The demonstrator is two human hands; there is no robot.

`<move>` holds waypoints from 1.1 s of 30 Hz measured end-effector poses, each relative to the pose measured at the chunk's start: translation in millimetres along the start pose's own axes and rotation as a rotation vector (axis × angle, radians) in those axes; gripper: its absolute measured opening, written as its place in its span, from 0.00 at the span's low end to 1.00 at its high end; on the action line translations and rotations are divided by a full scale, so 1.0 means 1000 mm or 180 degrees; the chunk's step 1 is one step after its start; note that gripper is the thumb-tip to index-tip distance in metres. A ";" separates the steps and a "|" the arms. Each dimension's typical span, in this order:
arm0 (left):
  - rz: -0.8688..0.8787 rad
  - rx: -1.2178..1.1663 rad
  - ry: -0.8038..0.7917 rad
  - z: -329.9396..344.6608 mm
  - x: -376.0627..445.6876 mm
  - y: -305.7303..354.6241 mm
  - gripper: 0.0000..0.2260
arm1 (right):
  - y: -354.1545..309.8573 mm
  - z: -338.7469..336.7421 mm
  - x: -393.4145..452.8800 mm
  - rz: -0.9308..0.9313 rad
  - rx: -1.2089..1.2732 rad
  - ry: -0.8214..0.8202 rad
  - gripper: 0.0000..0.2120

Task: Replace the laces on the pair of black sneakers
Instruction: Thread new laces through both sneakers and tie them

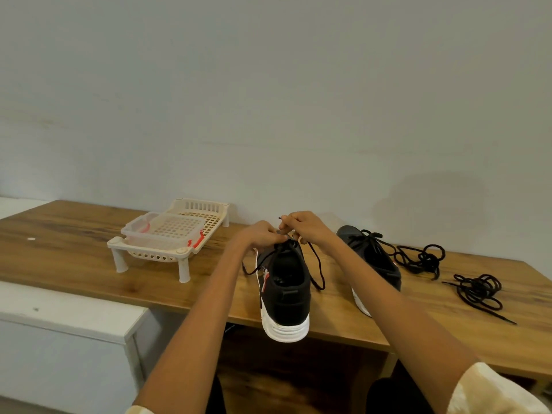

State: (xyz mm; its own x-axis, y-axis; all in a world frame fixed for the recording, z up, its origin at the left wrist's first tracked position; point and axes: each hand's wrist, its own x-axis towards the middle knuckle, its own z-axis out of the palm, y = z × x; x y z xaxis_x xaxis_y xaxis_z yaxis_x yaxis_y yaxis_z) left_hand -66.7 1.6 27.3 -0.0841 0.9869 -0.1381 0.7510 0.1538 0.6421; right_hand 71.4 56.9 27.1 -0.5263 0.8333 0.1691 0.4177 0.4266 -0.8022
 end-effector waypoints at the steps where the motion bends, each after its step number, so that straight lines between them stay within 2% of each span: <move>1: -0.0028 -0.0013 0.0031 0.001 0.001 0.000 0.15 | 0.002 0.000 0.000 0.0037 -0.0068 -0.0032 0.15; 6: -0.0279 0.0039 0.0446 0.002 0.009 -0.003 0.14 | 0.008 -0.003 -0.002 0.0073 -0.0088 -0.0160 0.14; 11: -0.0467 0.0849 0.0334 0.010 0.009 0.000 0.21 | 0.012 -0.004 -0.004 0.0018 0.0101 -0.0142 0.13; 18: -0.0250 0.0798 -0.0033 0.012 0.003 0.010 0.07 | 0.020 -0.003 -0.007 -0.0049 0.0049 -0.0093 0.15; 24: -0.0191 0.0590 -0.0047 0.014 0.001 0.013 0.13 | 0.019 0.002 -0.008 -0.0205 -0.0197 0.0044 0.12; 29: -0.0177 0.0334 0.0186 0.005 0.007 0.016 0.11 | 0.020 0.002 -0.006 -0.0122 -0.0306 -0.0046 0.13; 33: -0.0285 0.0235 0.0413 -0.005 0.008 -0.004 0.06 | 0.018 0.003 -0.007 -0.0236 -0.0560 -0.0209 0.09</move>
State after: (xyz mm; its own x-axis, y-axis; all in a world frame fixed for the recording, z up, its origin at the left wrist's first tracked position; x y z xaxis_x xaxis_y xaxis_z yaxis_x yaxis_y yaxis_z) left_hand -74.0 9.5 27.6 -0.2330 0.9682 -0.0906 0.7824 0.2420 0.5739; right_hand 80.1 57.9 9.7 -0.6051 0.7751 0.1816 0.4961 0.5456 -0.6754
